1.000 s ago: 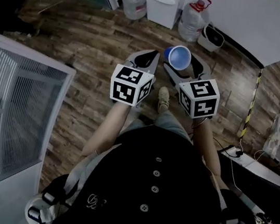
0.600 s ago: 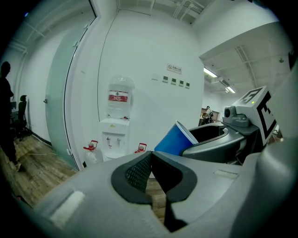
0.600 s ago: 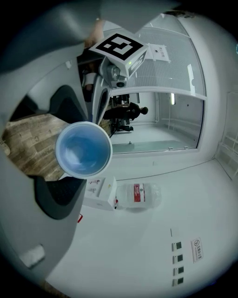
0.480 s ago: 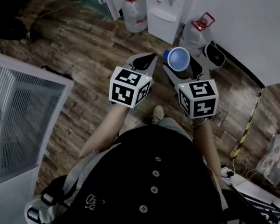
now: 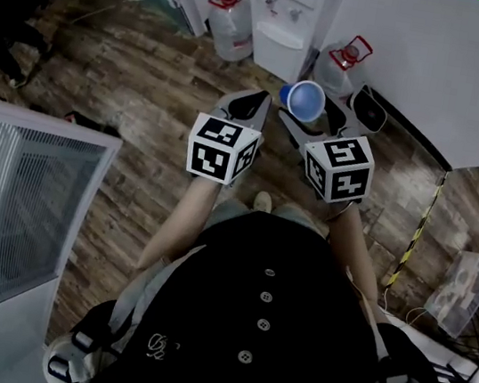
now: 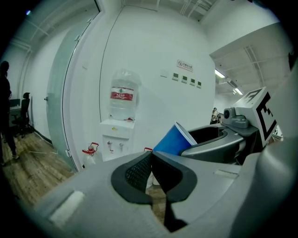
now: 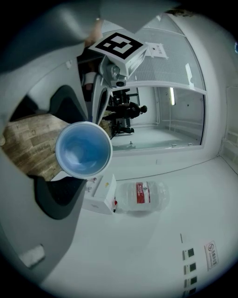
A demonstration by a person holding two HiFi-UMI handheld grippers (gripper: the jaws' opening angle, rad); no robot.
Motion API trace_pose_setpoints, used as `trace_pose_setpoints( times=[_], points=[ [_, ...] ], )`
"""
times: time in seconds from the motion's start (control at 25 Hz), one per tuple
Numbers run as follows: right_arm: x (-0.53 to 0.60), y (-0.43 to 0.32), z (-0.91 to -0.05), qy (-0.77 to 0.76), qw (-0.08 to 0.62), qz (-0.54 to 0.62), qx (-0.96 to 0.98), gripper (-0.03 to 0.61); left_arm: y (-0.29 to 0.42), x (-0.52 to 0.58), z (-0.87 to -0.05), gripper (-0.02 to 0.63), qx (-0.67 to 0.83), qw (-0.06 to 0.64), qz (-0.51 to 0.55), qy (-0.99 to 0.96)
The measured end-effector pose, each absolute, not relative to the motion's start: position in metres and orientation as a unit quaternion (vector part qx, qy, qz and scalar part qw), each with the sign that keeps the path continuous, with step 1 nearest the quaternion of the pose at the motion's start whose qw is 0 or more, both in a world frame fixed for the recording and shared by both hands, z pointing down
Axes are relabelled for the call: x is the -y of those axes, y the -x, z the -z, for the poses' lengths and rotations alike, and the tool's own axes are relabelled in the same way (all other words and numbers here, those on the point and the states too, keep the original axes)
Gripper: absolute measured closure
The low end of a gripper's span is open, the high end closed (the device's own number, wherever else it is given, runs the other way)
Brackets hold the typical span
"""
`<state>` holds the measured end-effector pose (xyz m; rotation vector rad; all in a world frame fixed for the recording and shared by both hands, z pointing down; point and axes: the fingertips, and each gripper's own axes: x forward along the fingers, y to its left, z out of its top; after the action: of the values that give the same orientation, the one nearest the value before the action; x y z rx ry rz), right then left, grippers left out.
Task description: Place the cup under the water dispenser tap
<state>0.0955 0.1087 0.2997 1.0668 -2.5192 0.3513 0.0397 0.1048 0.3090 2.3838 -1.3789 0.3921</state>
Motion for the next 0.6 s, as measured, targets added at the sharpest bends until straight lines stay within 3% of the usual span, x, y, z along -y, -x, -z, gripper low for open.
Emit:
trace_pose_setpoints(
  times=[0.6],
  points=[
    [-0.077, -0.086, -0.32, -0.373, 0.204, -0.144, 0.893, 0.222, -0.033, -0.071, -0.328, 0.612, 0.486, 0.2, -0.143, -0.839]
  ],
)
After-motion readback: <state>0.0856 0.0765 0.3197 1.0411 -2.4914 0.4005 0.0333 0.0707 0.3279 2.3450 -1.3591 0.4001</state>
